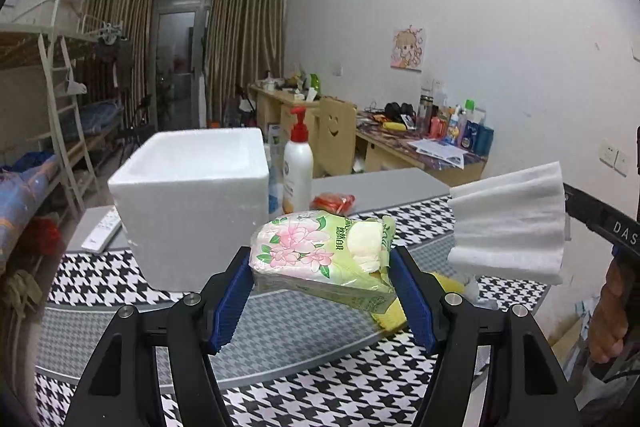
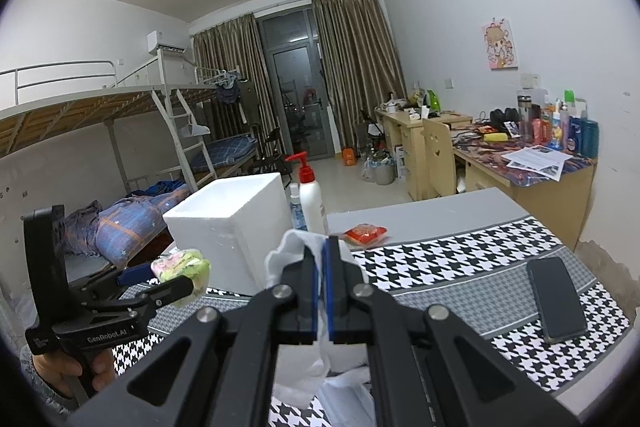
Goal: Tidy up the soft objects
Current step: 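Lift the tissue pack with the left tool and carry it over the foam box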
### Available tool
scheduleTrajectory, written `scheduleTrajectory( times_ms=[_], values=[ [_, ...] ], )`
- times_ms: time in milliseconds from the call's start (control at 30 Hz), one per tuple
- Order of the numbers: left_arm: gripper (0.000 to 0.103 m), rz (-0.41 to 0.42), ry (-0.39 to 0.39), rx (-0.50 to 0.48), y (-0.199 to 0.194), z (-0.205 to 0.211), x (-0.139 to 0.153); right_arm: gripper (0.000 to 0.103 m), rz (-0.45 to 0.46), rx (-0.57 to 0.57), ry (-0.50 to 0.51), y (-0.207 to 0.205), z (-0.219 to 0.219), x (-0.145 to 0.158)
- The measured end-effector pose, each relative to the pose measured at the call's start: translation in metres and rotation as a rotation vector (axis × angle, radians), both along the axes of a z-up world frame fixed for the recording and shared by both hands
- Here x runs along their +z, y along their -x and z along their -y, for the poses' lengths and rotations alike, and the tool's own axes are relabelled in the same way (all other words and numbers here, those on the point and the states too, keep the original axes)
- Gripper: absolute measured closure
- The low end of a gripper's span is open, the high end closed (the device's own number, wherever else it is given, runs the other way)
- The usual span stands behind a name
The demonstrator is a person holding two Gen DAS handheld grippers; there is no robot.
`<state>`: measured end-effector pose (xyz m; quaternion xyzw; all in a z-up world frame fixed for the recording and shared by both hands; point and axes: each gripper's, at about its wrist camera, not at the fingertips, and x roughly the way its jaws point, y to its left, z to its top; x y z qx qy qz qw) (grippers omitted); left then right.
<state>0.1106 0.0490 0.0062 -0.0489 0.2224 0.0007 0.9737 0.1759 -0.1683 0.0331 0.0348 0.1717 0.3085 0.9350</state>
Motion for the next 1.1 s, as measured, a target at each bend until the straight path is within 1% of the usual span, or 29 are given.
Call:
scheduleTrajectory(
  times_ms=[300, 833, 1100],
  values=[
    [0.033, 0.043, -0.032, 0.016, -0.003, -0.004, 0.019, 0.098, 0.010, 0.026, 0.003, -0.006, -0.013, 0.006],
    [0.033, 0.093, -0.039, 0.036, -0.012, -0.014, 0.051, 0.098, 0.045, 0.064, 0.012, -0.014, -0.036, 0.025],
    [0.033, 0.121, -0.060, 0.053, -0.019, -0.020, 0.065, 0.098, 0.064, 0.079, 0.023, -0.017, -0.050, 0.035]
  ],
)
